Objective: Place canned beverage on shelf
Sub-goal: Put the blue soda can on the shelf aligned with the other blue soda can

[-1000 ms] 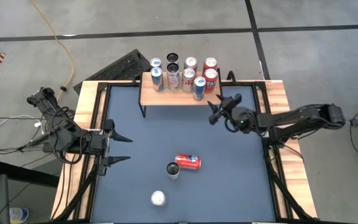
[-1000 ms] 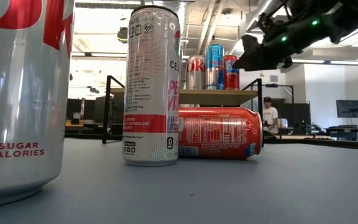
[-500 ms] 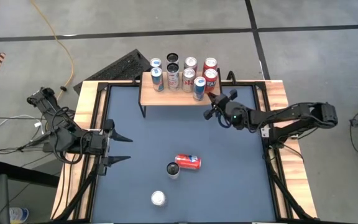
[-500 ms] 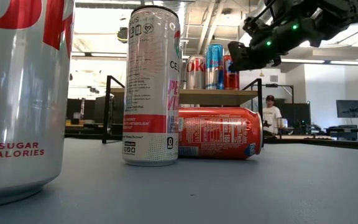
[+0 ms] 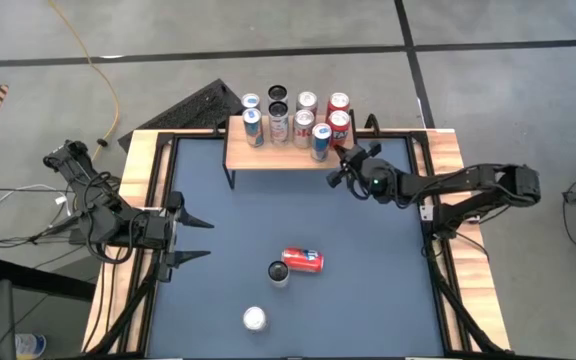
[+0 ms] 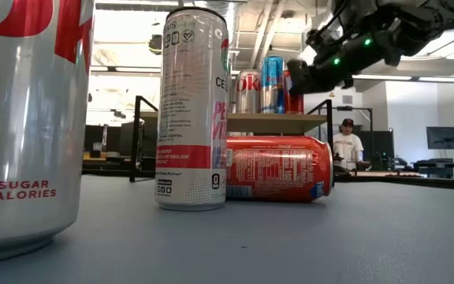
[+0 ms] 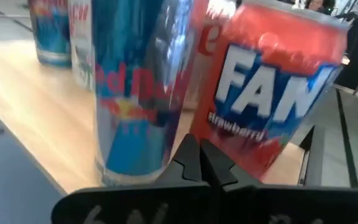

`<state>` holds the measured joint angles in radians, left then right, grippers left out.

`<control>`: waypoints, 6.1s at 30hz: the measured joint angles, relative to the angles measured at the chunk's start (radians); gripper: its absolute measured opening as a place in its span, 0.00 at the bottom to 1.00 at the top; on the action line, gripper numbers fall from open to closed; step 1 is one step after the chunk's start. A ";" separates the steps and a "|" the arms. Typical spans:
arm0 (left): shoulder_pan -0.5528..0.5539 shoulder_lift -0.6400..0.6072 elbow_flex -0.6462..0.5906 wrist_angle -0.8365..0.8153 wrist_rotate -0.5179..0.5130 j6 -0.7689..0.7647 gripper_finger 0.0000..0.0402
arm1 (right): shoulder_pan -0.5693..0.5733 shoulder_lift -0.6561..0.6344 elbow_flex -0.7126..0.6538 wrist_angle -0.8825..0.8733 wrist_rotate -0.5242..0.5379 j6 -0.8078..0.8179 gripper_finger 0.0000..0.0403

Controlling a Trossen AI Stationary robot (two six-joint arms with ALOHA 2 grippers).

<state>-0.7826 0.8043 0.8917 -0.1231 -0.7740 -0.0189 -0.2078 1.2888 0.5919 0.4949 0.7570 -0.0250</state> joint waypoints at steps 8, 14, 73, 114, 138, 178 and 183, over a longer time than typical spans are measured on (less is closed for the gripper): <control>0.000 0.000 0.000 0.000 0.000 0.008 0.64 | -0.016 0.083 -0.001 0.062 -0.028 0.013 0.00; 0.000 0.000 0.000 0.000 0.000 -0.001 0.64 | -0.019 0.146 0.000 0.129 -0.048 0.016 0.00; 0.000 0.000 0.000 0.004 0.000 0.000 0.64 | -0.080 0.264 0.150 0.139 -0.323 0.015 0.00; 0.000 0.000 0.000 0.000 -0.001 -0.012 0.64 | 0.021 0.390 0.378 -0.041 -0.283 -0.088 0.00; 0.000 0.000 0.000 -0.025 0.000 -0.029 0.64 | -0.034 0.399 0.449 -0.116 -0.331 -0.141 0.00; 0.000 0.000 0.000 -0.022 -0.046 -0.028 0.64 | -0.055 0.412 0.450 -0.016 -0.425 -0.103 0.00; 0.000 0.000 0.000 -0.022 -0.046 -0.017 0.64 | -0.042 0.417 0.450 -0.026 -0.429 -0.098 0.00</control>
<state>-0.7826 0.8047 0.8913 -0.1452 -0.8196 -0.0358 -0.2501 1.7053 1.0424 0.4690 0.3279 -0.1231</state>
